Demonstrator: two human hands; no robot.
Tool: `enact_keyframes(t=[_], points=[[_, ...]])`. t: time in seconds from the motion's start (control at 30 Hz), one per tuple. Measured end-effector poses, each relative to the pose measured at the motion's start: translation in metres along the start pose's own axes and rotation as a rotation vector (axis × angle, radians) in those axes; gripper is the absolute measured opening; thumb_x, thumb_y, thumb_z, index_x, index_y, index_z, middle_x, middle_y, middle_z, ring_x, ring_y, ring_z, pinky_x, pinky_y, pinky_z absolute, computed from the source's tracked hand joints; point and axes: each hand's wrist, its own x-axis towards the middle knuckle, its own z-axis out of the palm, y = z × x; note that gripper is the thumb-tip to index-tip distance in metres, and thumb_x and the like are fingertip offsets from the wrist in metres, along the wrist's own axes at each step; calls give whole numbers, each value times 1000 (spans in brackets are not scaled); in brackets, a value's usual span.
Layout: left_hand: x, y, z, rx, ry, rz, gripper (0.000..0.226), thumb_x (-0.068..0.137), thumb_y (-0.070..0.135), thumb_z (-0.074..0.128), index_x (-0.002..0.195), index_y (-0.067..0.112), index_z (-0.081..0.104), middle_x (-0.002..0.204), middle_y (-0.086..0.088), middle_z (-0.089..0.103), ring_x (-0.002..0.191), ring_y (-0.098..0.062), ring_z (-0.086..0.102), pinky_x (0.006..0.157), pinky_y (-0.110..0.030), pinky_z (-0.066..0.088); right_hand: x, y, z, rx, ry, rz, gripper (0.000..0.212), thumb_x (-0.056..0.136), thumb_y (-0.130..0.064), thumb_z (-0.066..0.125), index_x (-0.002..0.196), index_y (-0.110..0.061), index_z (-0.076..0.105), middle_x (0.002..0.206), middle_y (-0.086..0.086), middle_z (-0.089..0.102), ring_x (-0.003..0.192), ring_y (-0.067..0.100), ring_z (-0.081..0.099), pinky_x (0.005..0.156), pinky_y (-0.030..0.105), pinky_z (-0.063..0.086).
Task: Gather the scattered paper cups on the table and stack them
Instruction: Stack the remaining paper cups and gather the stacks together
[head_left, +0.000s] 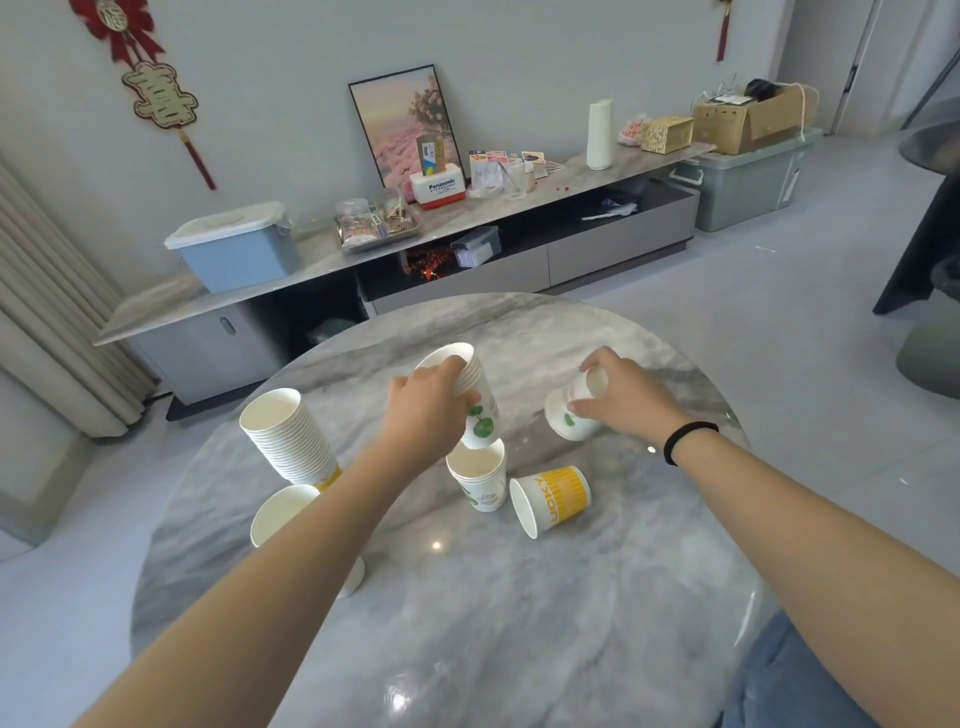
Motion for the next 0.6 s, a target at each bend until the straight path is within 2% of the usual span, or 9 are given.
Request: enact_keyframes(t=[0.13,0.23,0.3,0.37,0.43,0.5,0.57,0.6], points=[[-13,-8,19,41,-99,14,30,95,28,46,121,15,49,115,-11,62,108,-31,54,94,-35,32,-7,-27,5,140,89,33,53,75,-38,72,111,-14,42,101,1,49,89,22,51,68,32,41],[-20,-11,38,5,-185,20,30,94,27,48,122,18,53,119,-8,62,115,-28,53,98,-34,32,-8,-40,11,415,76,164,48,78,-35,70,106,-13,39,102,4,51,89,23,56,59,27,42],[-25,-15,48,-97,-238,1,31,93,30,51,123,21,55,119,-3,63,117,-24,52,101,-33,30,-6,-48,17,738,5,249,47,79,-32,71,107,-10,40,113,9,55,97,25,60,66,31,52],[-28,-19,53,-191,-190,-28,36,91,35,55,125,22,53,120,1,59,119,-20,49,103,-33,29,-5,-55,26,988,-107,263,48,80,-24,71,115,-8,41,124,15,55,104,27,62,74,37,56],[-28,-20,46,-432,-97,-140,46,89,34,58,131,20,47,128,1,51,124,-16,45,108,-35,30,-4,-63,36,1100,-181,211,52,82,-17,70,123,-10,40,124,16,56,97,26,64,77,35,55],[-24,-20,29,-869,-102,-266,48,92,30,56,137,20,41,130,3,45,122,-14,45,107,-33,33,-3,-72,45,1092,-215,133,53,83,-17,69,128,-14,40,121,14,59,95,22,63,84,32,49],[-19,-21,14,-1214,-166,-294,36,96,32,48,131,23,45,121,8,54,111,-10,52,104,-33,34,-3,-78,53,992,-229,51,53,83,-22,69,129,-21,43,120,8,61,106,19,59,94,31,42],[-18,-24,11,-1265,-161,-284,36,96,34,47,130,21,46,118,7,58,106,-10,55,102,-34,37,-3,-80,57,932,-243,5,52,83,-24,70,128,-25,44,121,5,62,111,18,58,98,32,41]])
